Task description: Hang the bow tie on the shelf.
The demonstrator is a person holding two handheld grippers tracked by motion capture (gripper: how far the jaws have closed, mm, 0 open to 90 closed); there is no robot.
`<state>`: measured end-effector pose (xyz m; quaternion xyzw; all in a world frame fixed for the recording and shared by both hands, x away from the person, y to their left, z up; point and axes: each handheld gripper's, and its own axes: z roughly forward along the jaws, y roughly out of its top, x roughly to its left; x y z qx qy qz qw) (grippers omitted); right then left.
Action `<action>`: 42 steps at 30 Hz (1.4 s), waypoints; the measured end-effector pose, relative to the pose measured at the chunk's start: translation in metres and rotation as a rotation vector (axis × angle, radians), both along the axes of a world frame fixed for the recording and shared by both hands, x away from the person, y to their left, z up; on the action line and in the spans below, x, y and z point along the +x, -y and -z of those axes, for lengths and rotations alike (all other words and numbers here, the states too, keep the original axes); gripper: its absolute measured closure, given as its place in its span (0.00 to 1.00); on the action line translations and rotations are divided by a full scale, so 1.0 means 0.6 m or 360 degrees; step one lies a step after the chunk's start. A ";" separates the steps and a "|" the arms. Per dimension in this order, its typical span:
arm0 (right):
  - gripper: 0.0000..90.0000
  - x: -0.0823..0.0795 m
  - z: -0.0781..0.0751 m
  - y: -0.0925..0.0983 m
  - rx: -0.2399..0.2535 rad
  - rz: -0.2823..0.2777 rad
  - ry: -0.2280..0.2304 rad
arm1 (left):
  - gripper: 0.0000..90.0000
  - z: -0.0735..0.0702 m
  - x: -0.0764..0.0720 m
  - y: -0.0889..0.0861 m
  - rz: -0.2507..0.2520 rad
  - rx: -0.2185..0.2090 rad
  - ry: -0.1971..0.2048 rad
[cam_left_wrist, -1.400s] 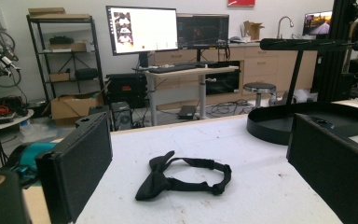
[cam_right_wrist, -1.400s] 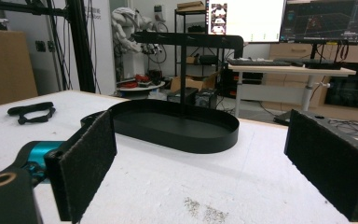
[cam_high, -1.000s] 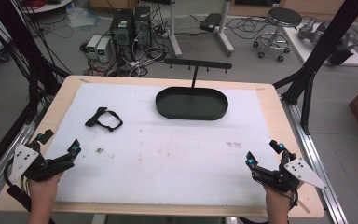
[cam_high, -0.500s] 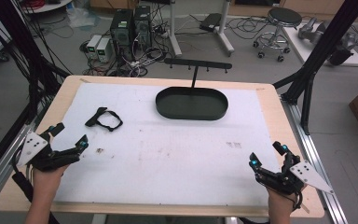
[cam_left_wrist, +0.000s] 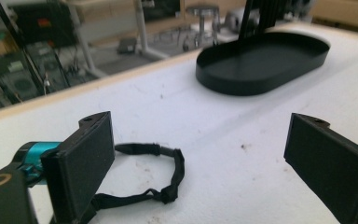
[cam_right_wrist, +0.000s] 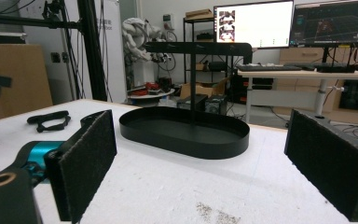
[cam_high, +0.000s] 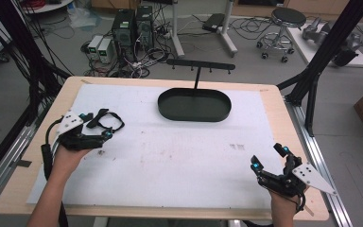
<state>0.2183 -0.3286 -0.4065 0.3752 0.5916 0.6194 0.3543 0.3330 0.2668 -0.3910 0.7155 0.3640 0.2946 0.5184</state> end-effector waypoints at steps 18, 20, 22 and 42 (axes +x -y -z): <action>0.09 0.003 0.002 -0.003 0.0027 -0.0035 -0.0009 | 0.40 0.054 0.113 0.036 0.0057 0.0242 -0.0423; 0.09 0.004 0.003 -0.004 0.0035 -0.0039 -0.0018 | 0.42 0.061 0.119 0.042 0.0076 0.0276 -0.0466; 0.09 0.005 0.004 -0.004 0.0036 -0.0042 -0.0018 | 0.45 0.066 0.124 0.046 0.0090 0.0305 -0.0482; 0.09 0.007 0.009 0.002 0.0050 -0.0040 -0.0050 | 0.92 0.086 0.137 0.054 0.0092 0.0387 -0.0576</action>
